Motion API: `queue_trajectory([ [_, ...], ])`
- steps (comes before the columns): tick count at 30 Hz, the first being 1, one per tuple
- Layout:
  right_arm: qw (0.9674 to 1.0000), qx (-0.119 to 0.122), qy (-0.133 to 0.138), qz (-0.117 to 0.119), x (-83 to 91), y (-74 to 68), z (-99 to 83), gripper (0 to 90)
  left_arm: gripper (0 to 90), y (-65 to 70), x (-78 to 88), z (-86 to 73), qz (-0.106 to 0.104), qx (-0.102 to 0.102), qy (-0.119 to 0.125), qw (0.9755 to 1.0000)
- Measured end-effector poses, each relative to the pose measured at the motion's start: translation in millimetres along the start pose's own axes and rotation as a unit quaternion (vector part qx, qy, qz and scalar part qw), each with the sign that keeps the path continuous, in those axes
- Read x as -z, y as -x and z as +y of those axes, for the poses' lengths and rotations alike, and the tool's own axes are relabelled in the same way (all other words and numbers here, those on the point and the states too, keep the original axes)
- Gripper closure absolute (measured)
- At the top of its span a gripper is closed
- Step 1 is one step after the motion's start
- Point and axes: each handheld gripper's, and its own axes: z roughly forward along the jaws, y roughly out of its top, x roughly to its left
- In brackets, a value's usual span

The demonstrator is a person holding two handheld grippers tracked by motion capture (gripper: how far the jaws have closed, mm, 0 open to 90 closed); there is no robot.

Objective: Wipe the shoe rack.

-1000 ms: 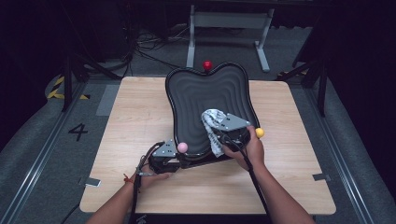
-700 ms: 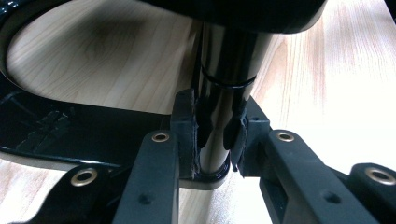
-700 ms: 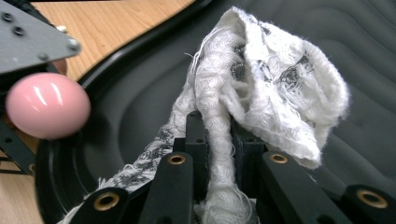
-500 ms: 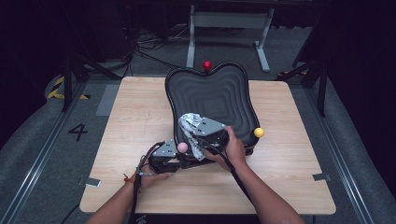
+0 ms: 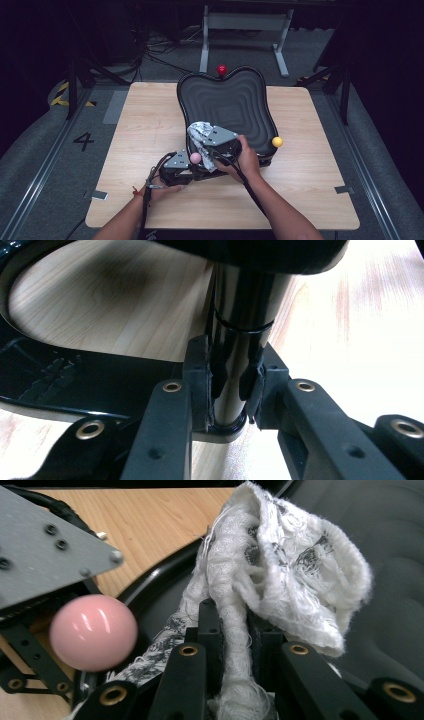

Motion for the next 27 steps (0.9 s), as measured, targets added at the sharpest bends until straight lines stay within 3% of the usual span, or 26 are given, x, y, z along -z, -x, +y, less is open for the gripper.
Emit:
queue_trajectory([
  [4,0.9999,-0.005,-0.003,-0.012,3.0,6.0,-3.7,79.8,74.2,0.0,0.0,0.0,0.000,0.000,0.000,1.0000],
  [12,0.9982,-0.032,-0.020,-0.047,18.0,33.0,-22.0,80.0,74.2,0.0,0.0,0.0,-0.001,0.000,-0.001,1.0000],
  [15,0.9965,-0.052,-0.028,-0.060,24.7,44.1,-29.8,80.1,74.2,0.0,0.0,0.0,-0.001,0.000,-0.001,1.0000],
  [27,0.9888,-0.085,-0.057,-0.109,46.6,81.1,-56.3,80.1,74.2,-0.6,-0.2,0.2,-0.002,-0.002,-0.002,1.0000],
])
